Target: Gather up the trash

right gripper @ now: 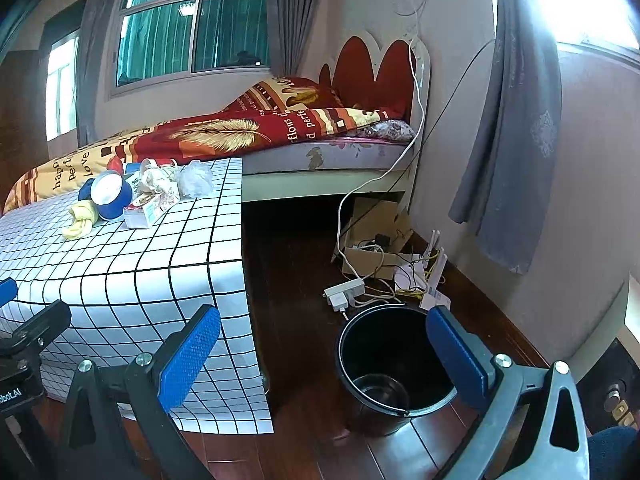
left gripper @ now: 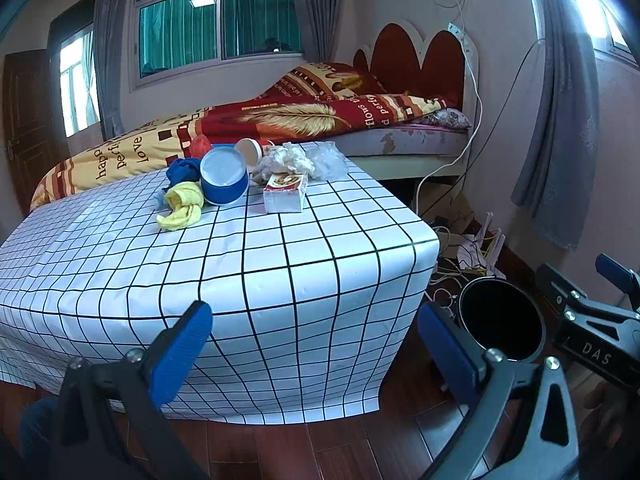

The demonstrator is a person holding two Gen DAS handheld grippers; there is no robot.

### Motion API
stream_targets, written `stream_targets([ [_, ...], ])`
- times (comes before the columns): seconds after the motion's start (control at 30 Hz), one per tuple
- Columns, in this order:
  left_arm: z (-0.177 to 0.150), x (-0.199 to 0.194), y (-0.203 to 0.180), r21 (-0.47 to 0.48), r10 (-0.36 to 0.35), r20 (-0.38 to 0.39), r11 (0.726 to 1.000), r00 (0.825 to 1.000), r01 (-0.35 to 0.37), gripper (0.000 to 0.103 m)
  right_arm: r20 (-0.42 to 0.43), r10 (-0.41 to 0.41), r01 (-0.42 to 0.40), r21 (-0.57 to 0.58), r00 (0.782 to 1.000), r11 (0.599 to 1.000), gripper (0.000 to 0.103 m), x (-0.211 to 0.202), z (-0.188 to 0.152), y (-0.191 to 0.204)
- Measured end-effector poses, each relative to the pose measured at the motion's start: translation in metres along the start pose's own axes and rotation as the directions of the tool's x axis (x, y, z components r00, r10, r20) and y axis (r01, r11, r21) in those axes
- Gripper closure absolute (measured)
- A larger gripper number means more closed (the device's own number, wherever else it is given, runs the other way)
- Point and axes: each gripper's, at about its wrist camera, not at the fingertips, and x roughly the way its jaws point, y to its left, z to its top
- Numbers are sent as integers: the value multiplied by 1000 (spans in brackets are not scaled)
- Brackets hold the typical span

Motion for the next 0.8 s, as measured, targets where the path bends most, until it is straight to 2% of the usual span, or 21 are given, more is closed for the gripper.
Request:
stream_targets([
  [0.8, -2, 0, 2, 1, 6, -3, 1000, 1000, -6, 0, 5, -1, 1, -1, 1000, 1000, 0, 0, 1, 1],
])
